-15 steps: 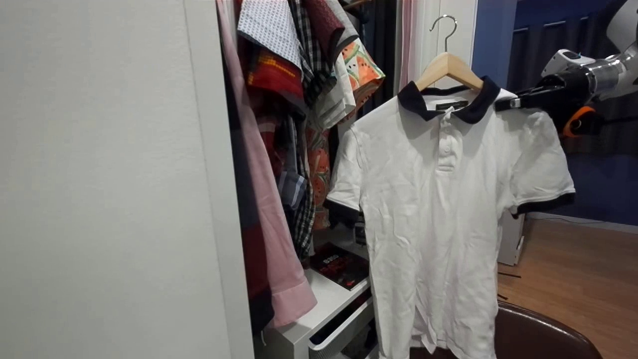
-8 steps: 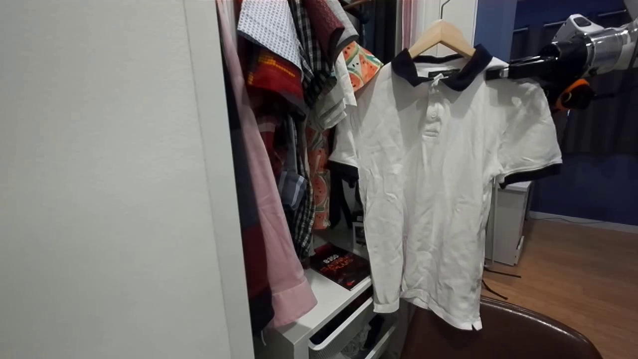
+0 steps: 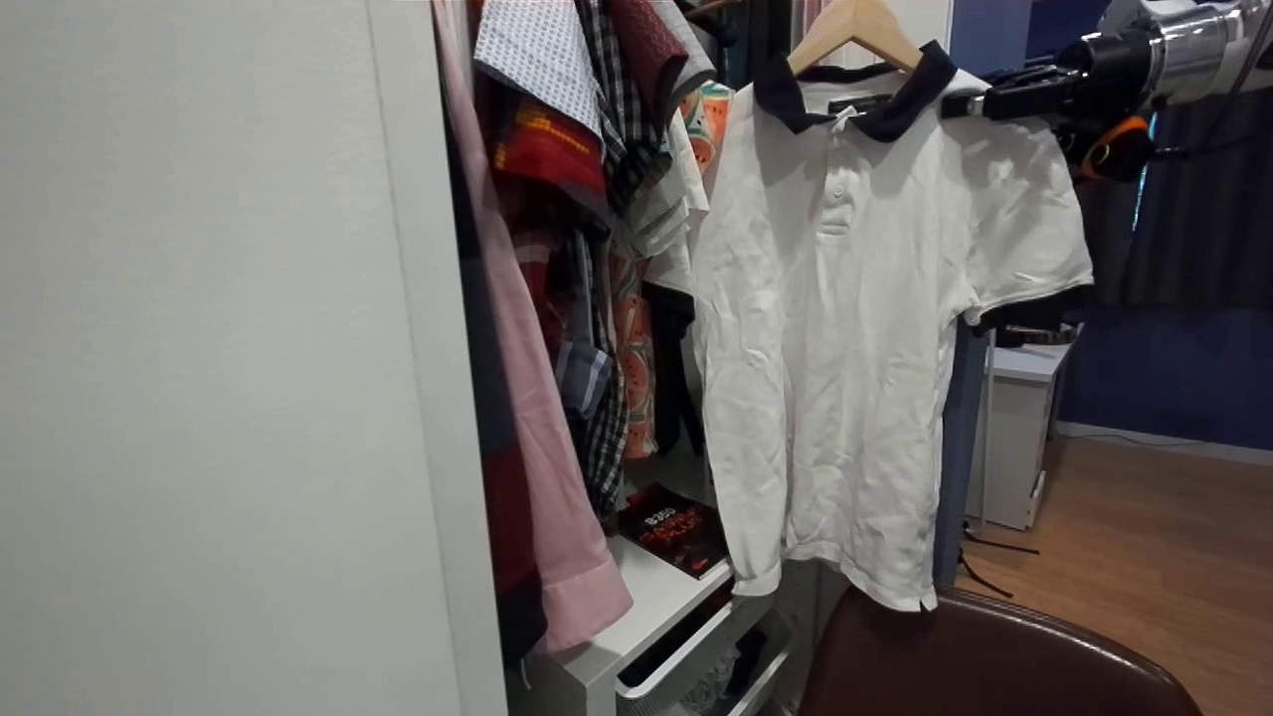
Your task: Hang the white t-shirt on the rail
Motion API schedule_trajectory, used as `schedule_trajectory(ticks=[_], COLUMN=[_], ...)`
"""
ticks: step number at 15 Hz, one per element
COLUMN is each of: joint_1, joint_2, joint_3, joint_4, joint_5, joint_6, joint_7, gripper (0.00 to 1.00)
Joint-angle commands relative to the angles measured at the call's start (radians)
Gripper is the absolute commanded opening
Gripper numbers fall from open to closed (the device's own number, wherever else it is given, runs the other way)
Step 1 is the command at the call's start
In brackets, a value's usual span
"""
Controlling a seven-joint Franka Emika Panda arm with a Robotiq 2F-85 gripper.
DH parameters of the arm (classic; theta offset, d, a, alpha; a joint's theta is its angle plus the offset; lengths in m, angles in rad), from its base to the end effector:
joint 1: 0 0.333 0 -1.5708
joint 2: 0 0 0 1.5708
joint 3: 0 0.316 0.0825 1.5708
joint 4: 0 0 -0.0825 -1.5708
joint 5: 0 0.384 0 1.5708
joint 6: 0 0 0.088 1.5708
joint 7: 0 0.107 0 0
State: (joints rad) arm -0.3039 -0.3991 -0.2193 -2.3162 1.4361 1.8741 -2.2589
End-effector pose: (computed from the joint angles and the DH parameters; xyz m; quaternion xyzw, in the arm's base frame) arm 0.4208 -0.1689 0.5563 -0.6272 -0.4222 -0.6371 0.1502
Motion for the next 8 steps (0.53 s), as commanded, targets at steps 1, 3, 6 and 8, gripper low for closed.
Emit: schedule_trajectory(ticks=[1,3,6,8], joint_1=[0.036,0.054,0.08,0.071], joint_2=[-0.045,-0.055,-0.057,-0.037], joint_3=[0.039,0.061,0.085,0.074], joint_4=[-0.002,0.004,0.028,0.012], joint_5=[0.09,0.123,0.18,0.121], joint_6=[0.101,0.154,0.209,0.19], joint_7=[-0.029,-0.038,-0.045,-0.027], gripper=[0.04,0.04,0.04,0.16])
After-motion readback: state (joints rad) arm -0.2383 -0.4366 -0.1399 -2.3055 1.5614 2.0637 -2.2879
